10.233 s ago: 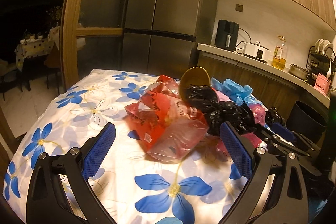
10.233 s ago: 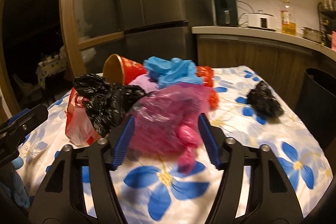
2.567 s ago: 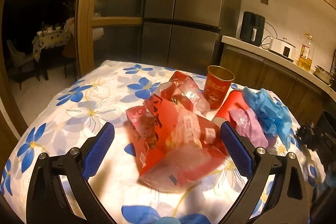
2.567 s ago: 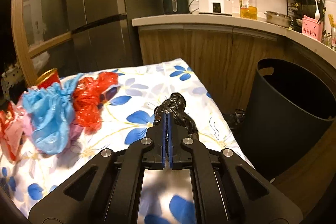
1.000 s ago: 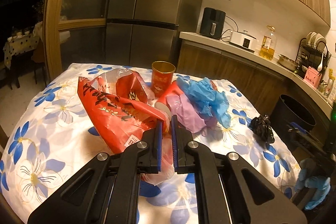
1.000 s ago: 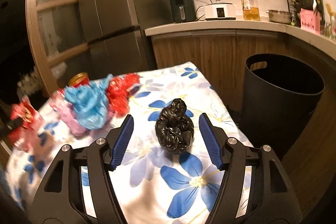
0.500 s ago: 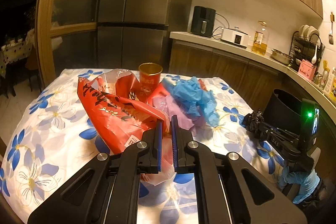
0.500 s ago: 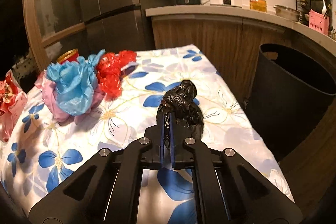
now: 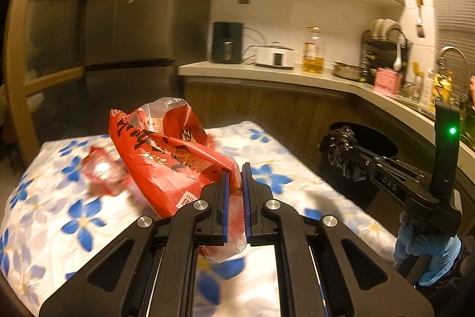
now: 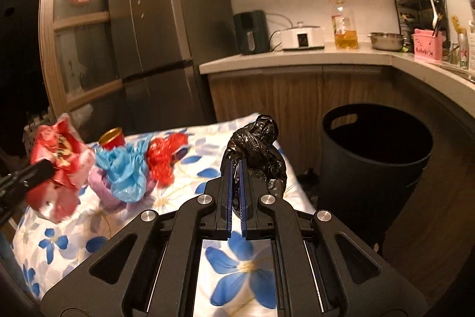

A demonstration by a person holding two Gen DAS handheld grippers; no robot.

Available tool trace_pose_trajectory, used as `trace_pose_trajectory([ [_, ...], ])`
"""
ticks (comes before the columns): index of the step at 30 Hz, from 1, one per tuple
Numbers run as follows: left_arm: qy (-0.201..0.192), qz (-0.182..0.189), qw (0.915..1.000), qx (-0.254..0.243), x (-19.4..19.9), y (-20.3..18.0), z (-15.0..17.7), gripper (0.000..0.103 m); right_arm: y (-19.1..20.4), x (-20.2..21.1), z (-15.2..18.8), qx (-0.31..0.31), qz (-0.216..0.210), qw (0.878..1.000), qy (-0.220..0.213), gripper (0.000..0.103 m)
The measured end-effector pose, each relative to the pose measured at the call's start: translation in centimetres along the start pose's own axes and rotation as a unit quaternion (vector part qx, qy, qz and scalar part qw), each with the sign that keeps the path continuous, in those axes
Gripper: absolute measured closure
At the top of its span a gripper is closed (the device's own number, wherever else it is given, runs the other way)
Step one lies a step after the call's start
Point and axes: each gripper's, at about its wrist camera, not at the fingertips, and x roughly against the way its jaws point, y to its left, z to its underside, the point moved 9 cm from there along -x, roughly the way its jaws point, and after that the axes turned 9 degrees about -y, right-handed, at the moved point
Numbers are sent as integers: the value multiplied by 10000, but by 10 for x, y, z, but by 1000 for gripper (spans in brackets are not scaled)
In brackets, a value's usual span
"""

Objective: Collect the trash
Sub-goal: 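Carry both bags over the black bin and open both tools to drop them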

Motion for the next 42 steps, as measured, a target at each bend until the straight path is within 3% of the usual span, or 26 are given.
trace_pose_trajectory([
  [14,-291,1054,9930,-448,-40,-111,-31,95,-81,30,-48,-174,667,9962,-532,99],
  [24,-544,1516,9848,-646,-84,-180,-54,95,-129,26,-78,-142,1006,9916,-805,99],
  [29,-605,1934,9776,-561,-113,-217,-62,95,-158,16,-86,-249,1131,9900,-804,99],
  [42,-219,2570,9646,-548,-179,-272,-36,95,-204,-19,-81,-540,1176,9900,-562,99],
])
